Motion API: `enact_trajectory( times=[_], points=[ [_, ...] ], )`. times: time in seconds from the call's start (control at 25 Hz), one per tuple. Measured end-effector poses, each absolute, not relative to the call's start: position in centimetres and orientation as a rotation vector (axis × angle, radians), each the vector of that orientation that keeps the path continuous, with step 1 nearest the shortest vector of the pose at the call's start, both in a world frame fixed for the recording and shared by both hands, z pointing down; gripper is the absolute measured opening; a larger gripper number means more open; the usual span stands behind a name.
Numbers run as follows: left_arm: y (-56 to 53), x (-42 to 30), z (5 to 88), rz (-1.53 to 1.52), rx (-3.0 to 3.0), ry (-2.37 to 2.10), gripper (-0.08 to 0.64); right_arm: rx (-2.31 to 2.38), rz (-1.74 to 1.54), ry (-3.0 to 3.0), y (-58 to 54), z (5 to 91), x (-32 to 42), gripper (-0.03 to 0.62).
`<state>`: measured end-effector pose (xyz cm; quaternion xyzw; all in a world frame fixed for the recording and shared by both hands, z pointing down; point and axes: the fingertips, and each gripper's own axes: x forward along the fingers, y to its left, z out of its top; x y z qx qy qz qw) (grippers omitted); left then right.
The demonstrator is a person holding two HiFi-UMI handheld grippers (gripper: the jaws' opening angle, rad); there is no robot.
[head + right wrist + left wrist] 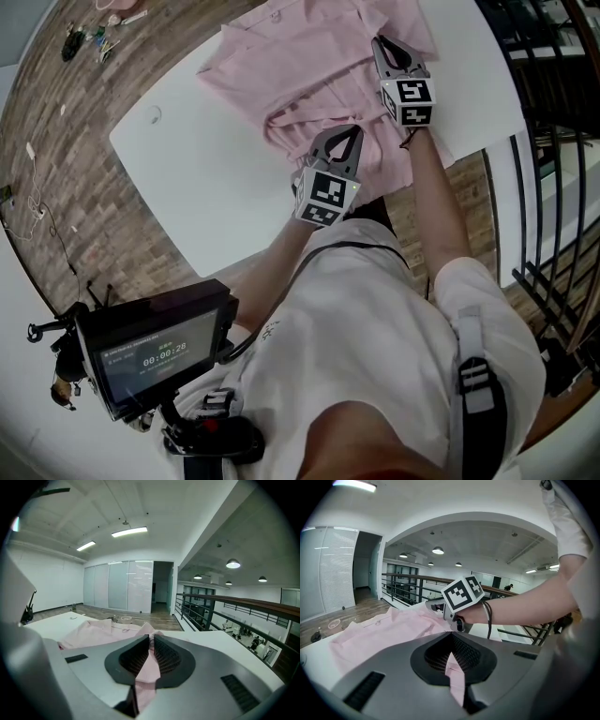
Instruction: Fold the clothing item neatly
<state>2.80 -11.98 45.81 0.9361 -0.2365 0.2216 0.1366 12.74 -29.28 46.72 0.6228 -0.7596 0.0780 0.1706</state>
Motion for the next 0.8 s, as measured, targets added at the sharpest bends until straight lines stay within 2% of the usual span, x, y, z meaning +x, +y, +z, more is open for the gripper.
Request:
enact_trajectory(
  times=[0.8],
  points=[
    [-12.6, 0.3, 46.4, 0.638, 2.686, -0.727, 0.003, 1.514, 0.173, -2.340, -28.2, 46.7, 2.2, 0.038]
  ],
)
